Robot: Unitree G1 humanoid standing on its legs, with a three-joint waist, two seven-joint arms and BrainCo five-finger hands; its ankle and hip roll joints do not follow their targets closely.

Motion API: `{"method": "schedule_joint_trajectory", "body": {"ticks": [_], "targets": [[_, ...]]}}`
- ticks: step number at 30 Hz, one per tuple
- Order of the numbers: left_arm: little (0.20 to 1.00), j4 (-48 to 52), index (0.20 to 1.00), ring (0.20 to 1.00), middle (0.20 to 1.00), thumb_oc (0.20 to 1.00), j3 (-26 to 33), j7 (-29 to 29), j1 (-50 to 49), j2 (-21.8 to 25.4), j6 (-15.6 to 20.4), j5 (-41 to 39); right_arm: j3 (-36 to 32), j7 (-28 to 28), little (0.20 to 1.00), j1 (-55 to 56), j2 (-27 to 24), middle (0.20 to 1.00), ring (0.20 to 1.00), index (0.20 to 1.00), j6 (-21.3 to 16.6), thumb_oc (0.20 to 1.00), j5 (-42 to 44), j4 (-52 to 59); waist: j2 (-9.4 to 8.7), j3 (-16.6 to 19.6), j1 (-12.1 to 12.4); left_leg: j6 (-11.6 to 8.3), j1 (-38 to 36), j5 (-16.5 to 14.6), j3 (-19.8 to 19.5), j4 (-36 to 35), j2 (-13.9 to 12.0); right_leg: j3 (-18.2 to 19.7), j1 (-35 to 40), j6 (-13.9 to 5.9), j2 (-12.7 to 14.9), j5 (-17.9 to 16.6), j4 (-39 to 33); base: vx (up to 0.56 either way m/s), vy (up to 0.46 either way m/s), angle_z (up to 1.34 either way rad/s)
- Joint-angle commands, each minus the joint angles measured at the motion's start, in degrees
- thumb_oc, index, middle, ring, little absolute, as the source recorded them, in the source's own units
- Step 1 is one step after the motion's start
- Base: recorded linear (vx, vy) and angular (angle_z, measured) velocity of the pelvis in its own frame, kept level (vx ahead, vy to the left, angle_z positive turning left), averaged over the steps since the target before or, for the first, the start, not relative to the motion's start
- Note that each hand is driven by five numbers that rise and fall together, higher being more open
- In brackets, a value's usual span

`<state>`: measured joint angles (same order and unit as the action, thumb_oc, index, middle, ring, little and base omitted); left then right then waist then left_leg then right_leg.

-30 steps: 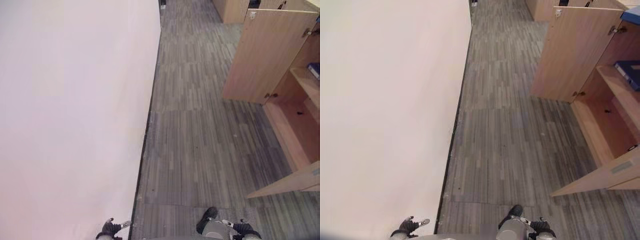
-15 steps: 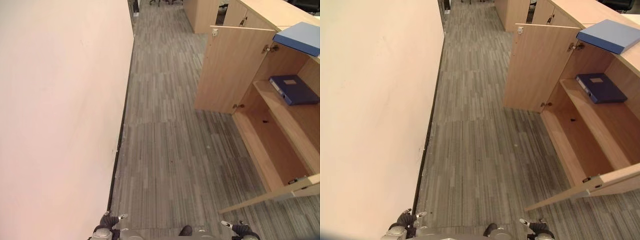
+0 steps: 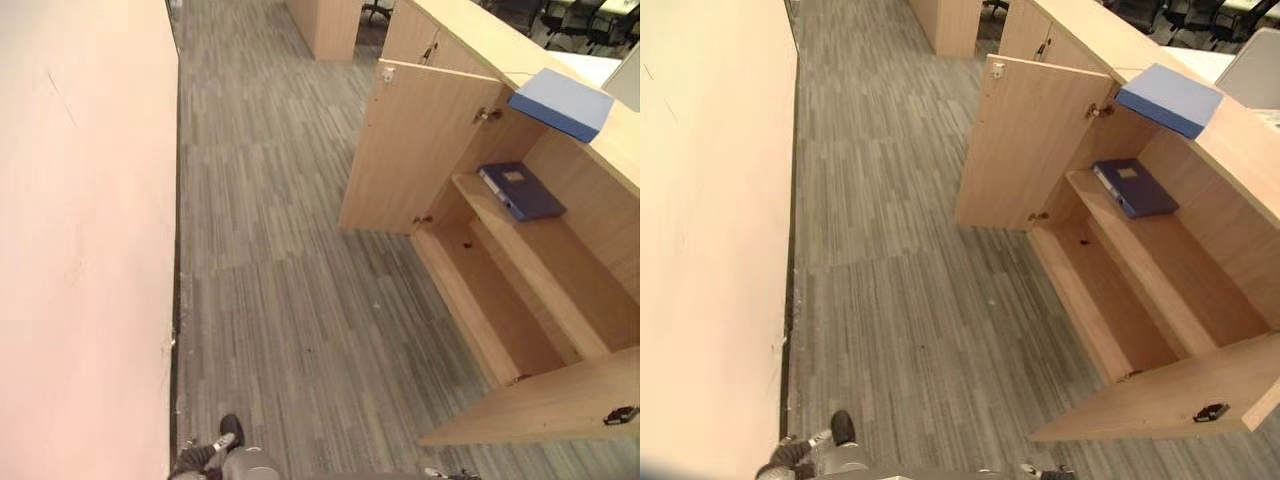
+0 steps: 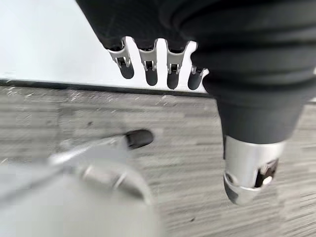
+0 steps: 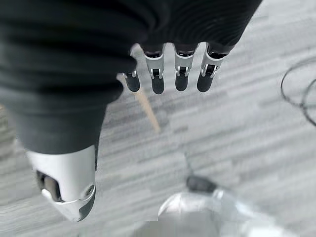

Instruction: Put the empty folder in the office cabinet

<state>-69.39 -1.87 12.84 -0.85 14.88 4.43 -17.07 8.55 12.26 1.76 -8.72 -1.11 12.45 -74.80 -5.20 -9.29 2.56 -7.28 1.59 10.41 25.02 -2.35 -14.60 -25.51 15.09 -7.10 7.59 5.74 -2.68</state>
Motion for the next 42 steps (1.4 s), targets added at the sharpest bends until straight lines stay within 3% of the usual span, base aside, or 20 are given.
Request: {"method": "schedule_joint_trajectory", "body": {"ticks": [1, 3, 5, 8, 9, 10, 13, 14, 18, 19, 20, 24, 28, 31, 33, 35, 36, 37, 40, 42], "targets": [[1.0, -0.2, 1.0, 1.0, 1.0, 1.0, -2.0, 0.0, -0.3, -1.8, 0.5, 0.5, -2.0, 0.1, 1.0, -1.8, -3.7, 1.0, 1.0, 1.0, -0.3, 1.0, 2.5, 0.4, 3.79, -1.7, 1.5, -4.98, 5.5, 4.7, 0.6, 2.7, -8.5, -1.6, -1.2, 3.12, -2.9, 5.4, 6.6, 0.29, 0.375, 0.02], [1.0, 1.5, 1.0, 1.0, 1.0, 1.0, -2.6, 0.3, 0.4, -0.4, 0.5, 0.6, -2.2, -0.4, 1.0, -2.5, -3.6, 1.0, 1.0, 1.0, 0.2, 1.0, 2.2, 1.0, 3.56, -1.7, 1.3, -0.4, 6.5, -1.8, 2.0, 7.3, -2.7, -2.5, -5.8, 0.56, 5.4, 3.0, 18.8, 0.4, 0.609, 0.07], [1.0, 1.5, 1.0, 1.0, 1.0, 1.0, -2.6, 0.3, 0.4, -0.2, 0.4, 0.7, -2.0, -0.5, 1.0, -2.9, -3.5, 1.0, 1.0, 1.0, 0.3, 1.0, 2.3, 1.5, 3.35, -1.6, 1.3, 1.19, 6.2, -3.4, 2.6, 7.6, -0.6, -2.3, -7.7, -0.27, 8.0, 1.3, 23.1, 0.21, 0.388, 0.09], [1.0, 1.1, 1.0, 1.0, 1.0, 1.0, -2.5, 0.0, 0.1, 0.3, 0.0, 1.9, -1.9, -0.6, 1.0, -4.0, -3.7, 1.0, 1.0, 1.0, 0.1, 1.0, 1.7, 3.7, 3.47, -1.4, 1.2, 5.52, 3.9, -8.3, 4.3, 7.3, 5.3, -4.2, -10.3, -2.39, 14.4, -5.9, 33.0, 0.32, 0.51, -0.15], [1.0, 0.8, 1.0, 1.0, 1.0, 1.0, -2.3, -0.1, -0.3, 0.5, -0.3, 2.3, -1.6, -0.6, 1.0, -4.3, -3.8, 1.0, 1.0, 1.0, 0.1, 1.0, 1.1, 4.9, 3.37, -1.2, 1.7, 8.39, 0.9, -11.9, 6.4, 6.2, 9.4, -9.4, -10.3, -4.6, 20.1, -11.7, 39.5, 0.33, 0.494, -0.3], [1.0, 0.9, 1.0, 1.0, 1.0, 1.0, -2.3, -0.1, -0.4, 0.5, -0.3, 2.3, -1.6, -0.6, 1.0, -4.3, -3.8, 1.0, 1.0, 1.0, 0.2, 1.0, 1.1, 5.0, 3.16, -1.4, 1.5, 8.67, 0.7, -12.1, 6.3, 6.0, 10.0, -9.4, -10.2, -5.03, 20.7, -11.9, 39.8, 0.35, 0.466, -0.19], [1.0, 0.8, 1.0, 1.0, 1.0, 1.0, -2.6, -0.7, -0.5, 0.9, -1.0, 3.6, -1.2, -0.4, 1.0, -4.6, -3.6, 1.0, 1.0, 1.0, 0.3, 1.0, -0.3, 6.6, 3.91, -1.7, 1.0, 10.45, -3.5, -15.5, 7.1, 4.5, 13.6, -15.3, -10.0, -6.27, 25.9, -15.6, 44.3, 0.29, 0.265, 0.01], [1.0, 0.4, 1.0, 1.0, 1.0, 1.0, -2.7, -0.8, -0.4, 0.9, -0.9, 3.9, -0.7, -0.8, 1.0, -4.9, -3.9, 1.0, 1.0, 1.0, 0.5, 1.0, -0.9, 7.0, 4.99, -2.6, 0.2, 9.99, -5.6, -15.3, 7.6, 3.1, 13.8, -17.3, -12.6, -5.98, 24.8, -13.2, 42.4, 0.23, 0.162, -0.16], [1.0, -0.4, 1.0, 1.0, 1.0, 1.0, -2.9, -1.0, -0.1, 0.6, -0.7, 4.4, -0.6, -0.9, 1.0, -5.3, -4.2, 1.0, 1.0, 1.0, 0.6, 1.0, -1.5, 7.0, 6.2, -3.2, -0.5, 8.88, -7.4, -14.7, 8.0, 1.4, 13.4, -20.8, -15.3, -5.72, 22.9, -11.5, 38.3, 0.13, 0.032, -0.35], [1.0, -1.2, 1.0, 1.0, 1.0, 1.0, -3.4, -1.4, 0.5, 0.1, -0.8, 5.4, -0.8, -0.9, 1.0, -5.6, -4.5, 1.0, 1.0, 1.0, 0.8, 1.0, -1.5, 6.9, 6.32, -3.5, -1.2, 7.77, -8.6, -14.3, 7.7, -0.1, 13.7, -23.4, -18.2, -5.57, 20.9, -10.8, 31.2, 0.15, -0.151, -0.09], [1.0, -1.5, 1.0, 1.0, 1.0, 1.0, -3.9, -1.6, 1.2, -0.3, -0.9, 6.4, -0.9, -1.1, 1.0, -5.7, -4.7, 1.0, 1.0, 1.0, 1.0, 1.0, -1.2, 6.7, 5.84, -3.4, -1.8, 6.47, -9.0, -13.3, 8.1, -1.1, 13.5, -25.7, -19.9, -5.49, 17.8, -12.6, 19.2, 0.15, -0.161, -0.09], [1.0, -1.8, 1.0, 1.0, 1.0, 1.0, -3.6, -1.7, 1.8, -0.4, -0.8, 7.6, -1.3, -1.0, 1.0, -5.4, -5.0, 1.0, 1.0, 1.0, 1.2, 1.0, -0.9, 6.4, 4.88, -3.0, -1.4, 5.03, -9.0, -12.3, 9.6, -1.9, 12.9, -27.4, -20.0, -5.62, 15.3, -15.5, 6.5, 0.13, -0.17, 0.08], [1.0, -1.6, 1.0, 1.0, 1.0, 1.0, -3.2, -2.0, 1.7, -0.4, -0.5, 8.1, -1.5, -1.0, 1.0, -4.1, -5.0, 1.0, 1.0, 1.0, 1.4, 1.0, -1.0, 5.1, 3.94, -2.3, -1.2, 4.88, -10.2, -13.9, 9.8, -1.2, 13.4, -26.6, -19.8, -4.99, 14.4, -15.4, 3.7, 0.25, -0.117, 0.11], [1.0, -1.7, 1.0, 1.0, 1.0, 1.0, -3.1, -1.7, 2.2, -0.8, -0.5, 7.3, -2.2, -0.6, 1.0, -3.3, -5.1, 1.0, 1.0, 1.0, 1.3, 1.0, -0.2, 3.7, 3.98, -1.7, -2.3, 4.99, -10.9, -17.5, 10.1, 2.8, 12.5, -25.9, -20.2, -3.83, 14.6, -14.1, 8.0, 0.32, -0.133, -0.46], [1.0, -1.7, 1.0, 1.0, 1.0, 1.0, -3.7, -1.7, 2.9, -1.1, -0.4, 6.7, -3.4, -0.4, 1.0, -3.0, -5.4, 1.0, 1.0, 1.0, 0.9, 1.0, 0.9, 3.0, 3.9, -1.7, -3.6, 3.57, -10.6, -20.4, 12.0, 10.4, 8.8, -26.5, -19.7, -2.13, 14.0, -11.7, 10.6, 0.33, -0.271, -0.33], [1.0, -1.3, 1.0, 1.0, 1.0, 1.0, -4.0, -1.5, 3.4, -1.1, 0.0, 5.6, -3.8, -0.1, 1.0, -2.8, -5.6, 1.0, 1.0, 1.0, 0.3, 1.0, 2.1, 2.8, 3.87, -1.8, -4.4, 1.05, -9.3, -20.2, 13.5, 20.4, 2.9, -26.7, -19.2, 0.06, 12.5, -8.6, 12.9, 0.35, -0.417, 0.1], [1.0, -0.1, 1.0, 1.0, 1.0, 1.0, -4.3, -1.1, 3.8, -1.1, 0.7, 4.2, -3.2, 0.1, 1.0, -2.9, -5.8, 1.0, 1.0, 1.0, -0.2, 1.0, 2.6, 3.0, 3.82, -2.4, -4.2, -2.35, -9.0, -16.9, 15.1, 30.2, -2.6, -26.9, -17.1, 2.57, 9.4, -5.2, 13.1, 0.34, -0.461, 0.05], [1.0, 0.4, 1.0, 1.0, 1.0, 1.0, -4.4, -0.9, 3.9, -1.1, 0.8, 4.1, -3.0, 0.2, 1.0, -3.1, -5.9, 1.0, 1.0, 1.0, -0.2, 1.0, 2.6, 2.9, 3.88, -2.7, -3.8, -3.73, -9.1, -14.3, 15.4, 33.7, -5.1, -26.6, -16.1, 3.88, 7.5, -3.5, 12.6, 0.35, -0.451, -0.41], [1.0, 0.9, 1.0, 1.0, 1.0, 1.0, -5.0, -1.1, 3.7, -1.2, 0.9, 4.2, -2.0, 0.1, 1.0, -3.6, -6.2, 1.0, 1.0, 1.0, -0.5, 1.0, 2.4, 3.2, 4.16, -3.2, -3.0, -6.17, -8.8, -7.8, 16.7, 35.7, -9.5, -24.7, -14.2, 6.82, 2.6, 0.5, 10.5, 0.15, -0.215, -0.8], [1.0, 1.1, 1.0, 1.0, 1.0, 1.0, -4.9, -2.2, 3.6, -1.2, 0.9, 3.7, -0.9, -0.2, 1.0, -4.3, -7.0, 1.0, 1.0, 1.0, -0.9, 1.0, 1.4, 4.1, 3.14, -3.0, -2.1, -4.62, -3.8, -9.0, 14.8, 30.5, -10.2, -22.3, -13.4, 7.39, 0.8, 1.5, 7.6, 0.04, -0.071, -0.85]]}}
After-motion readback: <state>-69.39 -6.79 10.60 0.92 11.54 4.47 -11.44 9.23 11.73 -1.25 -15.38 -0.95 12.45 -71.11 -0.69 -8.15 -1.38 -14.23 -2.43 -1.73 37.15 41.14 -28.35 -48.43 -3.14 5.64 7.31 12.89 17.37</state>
